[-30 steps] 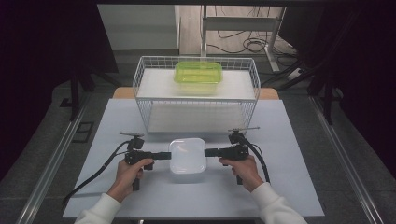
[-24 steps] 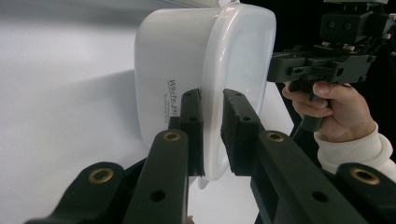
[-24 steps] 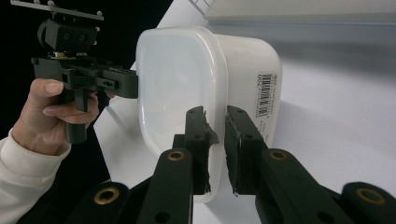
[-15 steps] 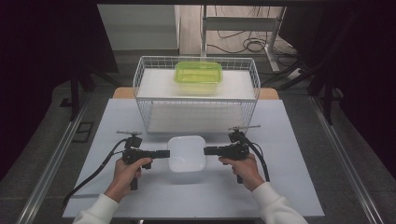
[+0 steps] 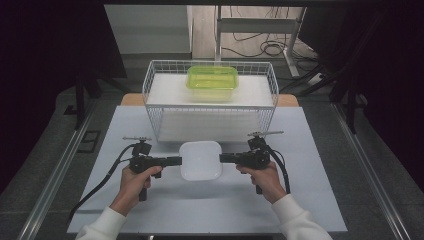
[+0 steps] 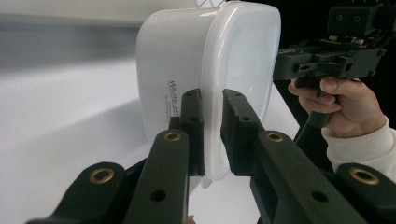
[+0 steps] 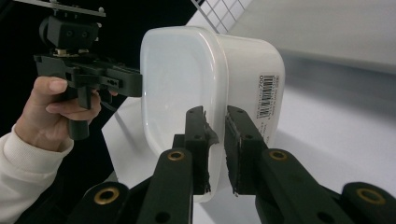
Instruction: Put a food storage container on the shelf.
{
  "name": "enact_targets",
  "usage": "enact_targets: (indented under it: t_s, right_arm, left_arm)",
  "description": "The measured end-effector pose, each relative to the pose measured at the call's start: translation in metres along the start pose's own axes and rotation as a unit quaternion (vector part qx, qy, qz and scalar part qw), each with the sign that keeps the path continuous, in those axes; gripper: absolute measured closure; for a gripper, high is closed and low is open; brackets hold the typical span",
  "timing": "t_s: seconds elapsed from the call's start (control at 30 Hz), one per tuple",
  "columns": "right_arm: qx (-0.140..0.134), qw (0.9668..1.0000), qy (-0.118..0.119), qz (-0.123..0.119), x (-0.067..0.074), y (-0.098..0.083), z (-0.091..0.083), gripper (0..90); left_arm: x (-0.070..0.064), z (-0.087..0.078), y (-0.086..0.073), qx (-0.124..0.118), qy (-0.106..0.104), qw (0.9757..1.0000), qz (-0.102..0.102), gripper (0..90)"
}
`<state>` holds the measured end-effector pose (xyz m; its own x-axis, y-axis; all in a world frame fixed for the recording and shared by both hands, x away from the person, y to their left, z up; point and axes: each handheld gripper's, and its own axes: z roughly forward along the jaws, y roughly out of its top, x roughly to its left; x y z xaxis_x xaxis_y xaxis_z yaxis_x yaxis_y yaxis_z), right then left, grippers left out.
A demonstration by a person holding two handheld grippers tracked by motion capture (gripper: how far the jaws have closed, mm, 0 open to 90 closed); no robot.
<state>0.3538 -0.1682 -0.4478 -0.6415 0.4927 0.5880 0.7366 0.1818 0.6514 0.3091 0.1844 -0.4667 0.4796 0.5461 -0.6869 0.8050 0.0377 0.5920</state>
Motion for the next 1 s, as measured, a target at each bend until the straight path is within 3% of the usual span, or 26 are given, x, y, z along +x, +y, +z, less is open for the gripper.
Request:
enact_targets:
  t_s: [1.0]
  right_arm:
    - [-0.042,0.9979,-0.003,-0.050,0.027,0.036,-0.027,78.8]
  left_arm:
    - [-0.034,-0.019,0.039,-0.026,-0.007,0.9989,0.039,79.2]
